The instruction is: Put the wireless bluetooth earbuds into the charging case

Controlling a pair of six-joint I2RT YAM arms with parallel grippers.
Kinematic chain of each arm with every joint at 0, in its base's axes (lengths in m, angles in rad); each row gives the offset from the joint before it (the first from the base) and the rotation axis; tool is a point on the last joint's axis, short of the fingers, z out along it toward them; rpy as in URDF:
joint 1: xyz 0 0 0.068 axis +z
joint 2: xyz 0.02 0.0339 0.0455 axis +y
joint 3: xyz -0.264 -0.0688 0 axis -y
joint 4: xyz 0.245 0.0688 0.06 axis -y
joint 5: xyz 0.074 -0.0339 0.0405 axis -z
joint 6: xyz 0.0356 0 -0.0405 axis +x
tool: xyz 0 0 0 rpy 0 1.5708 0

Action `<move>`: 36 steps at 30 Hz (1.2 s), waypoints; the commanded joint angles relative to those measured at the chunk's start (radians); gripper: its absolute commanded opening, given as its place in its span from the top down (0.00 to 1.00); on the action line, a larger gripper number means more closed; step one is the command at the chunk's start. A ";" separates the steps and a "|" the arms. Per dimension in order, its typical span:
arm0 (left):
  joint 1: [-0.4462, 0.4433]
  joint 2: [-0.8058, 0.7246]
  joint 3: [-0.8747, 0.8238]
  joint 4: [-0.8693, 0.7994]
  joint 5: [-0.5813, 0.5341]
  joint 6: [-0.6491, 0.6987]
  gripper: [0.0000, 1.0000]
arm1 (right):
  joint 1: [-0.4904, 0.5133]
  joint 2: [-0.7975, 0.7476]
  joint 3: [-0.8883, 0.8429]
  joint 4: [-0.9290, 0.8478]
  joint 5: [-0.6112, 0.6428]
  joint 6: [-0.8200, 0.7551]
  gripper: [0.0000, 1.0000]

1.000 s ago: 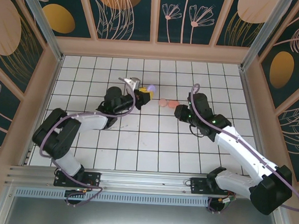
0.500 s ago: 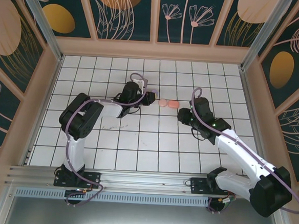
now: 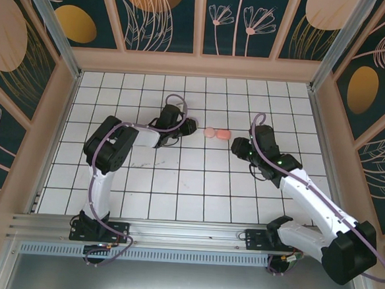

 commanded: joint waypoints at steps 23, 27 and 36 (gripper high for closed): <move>0.087 -0.141 -0.015 -0.159 -0.037 0.098 0.28 | -0.032 -0.041 0.069 -0.040 -0.008 -0.044 0.41; 0.099 -0.198 -0.029 -0.198 -0.057 0.127 0.02 | -0.038 -0.045 0.076 -0.046 -0.009 -0.052 0.33; 0.128 -0.404 -0.081 -0.281 -0.154 0.204 0.01 | -0.061 -0.073 0.064 -0.055 -0.010 -0.064 0.21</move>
